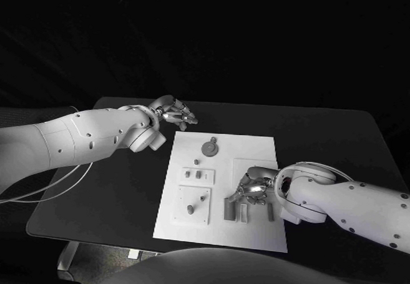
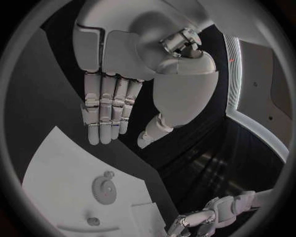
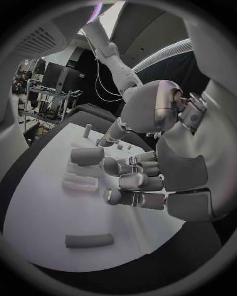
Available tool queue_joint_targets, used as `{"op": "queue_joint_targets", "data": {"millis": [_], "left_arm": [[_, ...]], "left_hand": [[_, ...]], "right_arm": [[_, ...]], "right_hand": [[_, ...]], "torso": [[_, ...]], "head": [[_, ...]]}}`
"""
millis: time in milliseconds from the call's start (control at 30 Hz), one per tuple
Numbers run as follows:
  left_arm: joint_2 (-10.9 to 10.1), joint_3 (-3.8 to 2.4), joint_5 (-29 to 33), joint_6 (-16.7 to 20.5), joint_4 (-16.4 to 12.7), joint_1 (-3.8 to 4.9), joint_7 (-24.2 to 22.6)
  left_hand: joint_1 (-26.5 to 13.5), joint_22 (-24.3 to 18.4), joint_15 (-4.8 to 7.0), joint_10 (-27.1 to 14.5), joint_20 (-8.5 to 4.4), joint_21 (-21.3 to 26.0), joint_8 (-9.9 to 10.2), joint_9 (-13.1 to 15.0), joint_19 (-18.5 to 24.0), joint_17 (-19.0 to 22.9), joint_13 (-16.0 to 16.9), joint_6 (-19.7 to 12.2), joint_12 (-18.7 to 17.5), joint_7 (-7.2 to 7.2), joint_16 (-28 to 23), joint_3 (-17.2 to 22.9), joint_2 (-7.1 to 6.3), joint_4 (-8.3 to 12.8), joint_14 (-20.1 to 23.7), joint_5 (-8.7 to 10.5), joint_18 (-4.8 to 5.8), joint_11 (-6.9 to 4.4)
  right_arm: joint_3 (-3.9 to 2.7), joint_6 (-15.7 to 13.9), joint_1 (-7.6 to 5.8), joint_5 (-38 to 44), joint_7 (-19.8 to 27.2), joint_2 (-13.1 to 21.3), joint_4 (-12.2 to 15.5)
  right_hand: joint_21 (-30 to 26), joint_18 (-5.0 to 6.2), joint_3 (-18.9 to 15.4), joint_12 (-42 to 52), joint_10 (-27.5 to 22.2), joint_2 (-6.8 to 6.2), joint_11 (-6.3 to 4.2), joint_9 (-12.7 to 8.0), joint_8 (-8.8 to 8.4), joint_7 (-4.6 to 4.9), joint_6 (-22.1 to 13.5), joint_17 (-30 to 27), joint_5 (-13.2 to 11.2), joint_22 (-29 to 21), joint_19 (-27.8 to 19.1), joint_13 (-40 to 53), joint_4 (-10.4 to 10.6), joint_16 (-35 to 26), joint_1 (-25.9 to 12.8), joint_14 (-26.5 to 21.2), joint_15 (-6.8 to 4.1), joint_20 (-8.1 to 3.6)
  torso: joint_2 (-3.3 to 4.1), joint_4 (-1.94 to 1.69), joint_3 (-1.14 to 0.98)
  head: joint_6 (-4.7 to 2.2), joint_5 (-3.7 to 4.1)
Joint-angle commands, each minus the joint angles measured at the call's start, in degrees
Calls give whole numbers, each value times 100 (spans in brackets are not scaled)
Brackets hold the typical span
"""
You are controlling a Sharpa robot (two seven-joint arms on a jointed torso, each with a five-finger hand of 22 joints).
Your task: Assemble the parts on the task board
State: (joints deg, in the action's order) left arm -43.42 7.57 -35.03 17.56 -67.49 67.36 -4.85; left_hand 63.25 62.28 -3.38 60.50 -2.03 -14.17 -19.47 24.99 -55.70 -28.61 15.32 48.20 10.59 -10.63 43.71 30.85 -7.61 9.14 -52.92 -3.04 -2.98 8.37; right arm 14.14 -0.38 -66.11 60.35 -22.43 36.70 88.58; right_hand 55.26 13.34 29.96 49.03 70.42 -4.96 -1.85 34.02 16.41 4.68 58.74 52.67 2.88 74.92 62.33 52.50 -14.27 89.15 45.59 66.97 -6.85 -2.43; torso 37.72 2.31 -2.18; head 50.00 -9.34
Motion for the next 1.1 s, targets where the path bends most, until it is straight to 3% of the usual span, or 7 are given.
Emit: {"op": "queue_joint_targets", "data": {"millis": [33, 300, 567, 633, 700, 867, 1100], "left_arm": [[7, -4, -21, -73, -8, 5, -10], [8, -4, -27, -74, -5, 5, 0], [7, -4, -27, -78, -6, 5, 1], [2, -4, -27, -78, -4, 5, 8], [2, -4, -27, -81, -2, 5, 10], [1, -4, -27, -90, -5, 5, 14], [-12, -3, -27, -93, -2, 5, 19]], "left_hand": [[8, 9, -17, -33, -8, 32, 25, 9, -25, -8, -7, -22, 22, 23, -27, 0, 57, -30, -41, 16, -51, -12], [4, 10, -17, -35, -8, 32, 26, 8, -25, -11, -8, -23, 22, 22, -29, -1, 61, -35, -41, 16, -51, -11], [0, 11, -17, -36, -8, 33, 27, 8, -25, -15, -10, -23, 22, 22, -31, -1, 67, -41, -42, 16, -51, -11], [-1, 11, -17, -36, -8, 33, 27, 8, -25, -16, -11, -23, 22, 22, -32, -2, 68, -42, -42, 16, -51, -11], [-5, 12, -17, -36, -7, 34, 28, 8, -25, -18, -11, -24, 23, 21, -33, -3, 70, -46, -42, 16, -50, -10], [-9, 13, -17, -38, -7, 34, 30, 7, -25, -21, -13, -25, 23, 21, -35, -4, 71, -51, -43, 16, -50, -10], [-13, 14, -17, -40, -8, 34, 31, 7, -26, -25, -15, -27, 23, 20, -36, -6, 73, -56, -44, 16, -51, -9]], "right_arm": [[0, -33, 5, 129, 147, -45, -31], [0, -26, 5, 195, 25, -123, -161], [0, 144, 6, 226, -75, -180, -233], [0, 145, 6, 225, -45, -165, -220], [0, 126, 6, 230, -7, -153, -207], [0, 118, 6, 213, 47, -102, -123], [0, 138, 5, 476, -36, 36, 90]], "right_hand": [[14, 166, -12, 18, 38, 78, 18, 8, 7, 6, 47, 19, -2, 51, 9, -3, -63, -38, 48, 50, 2, 25], [13, 166, -91, 14, 65, 352, 10, 15, 10, -2, 79, 72, -2, 49, 18, -18, -117, -37, 63, 99, 10, 46], [8, 166, -159, 7, 66, 377, 12, 13, -1, 0, 76, 45, -3, 49, 11, -25, -128, -42, 5, 84, 14, 58], [-5, 166, -236, -11, 43, 225, 24, 3, -24, 11, 46, -24, -3, 44, -6, -35, -92, -57, -114, 31, 16, 70], [-46, 166, -179, -37, 3, 36, 46, -19, -67, 29, -6, -126, 378, 23, -31, -48, 57, -91, -214, -53, 15, 77], [-99, 166, -86, -60, -79, -448, 84, -65, -155, 64, -115, -272, 113, -1, -64, -55, 446, -136, -514, -197, 26, 87], [-130, 166, 112, -38, -197, -898, 121, -100, -245, 119, -262, -247, 53, 3, -116, -22, 997, -146, -890, -282, 50, 66]], "torso": [[1, 0, 0], [1, 0, 0], [1, 0, 0], [1, 0, 0], [1, 0, 0], [2, 1, 0], [1, 0, 0]], "head": [[0, -8], [0, -11], [0, -12], [0, -19], [0, -16], [0, -23], [0, -27]]}}
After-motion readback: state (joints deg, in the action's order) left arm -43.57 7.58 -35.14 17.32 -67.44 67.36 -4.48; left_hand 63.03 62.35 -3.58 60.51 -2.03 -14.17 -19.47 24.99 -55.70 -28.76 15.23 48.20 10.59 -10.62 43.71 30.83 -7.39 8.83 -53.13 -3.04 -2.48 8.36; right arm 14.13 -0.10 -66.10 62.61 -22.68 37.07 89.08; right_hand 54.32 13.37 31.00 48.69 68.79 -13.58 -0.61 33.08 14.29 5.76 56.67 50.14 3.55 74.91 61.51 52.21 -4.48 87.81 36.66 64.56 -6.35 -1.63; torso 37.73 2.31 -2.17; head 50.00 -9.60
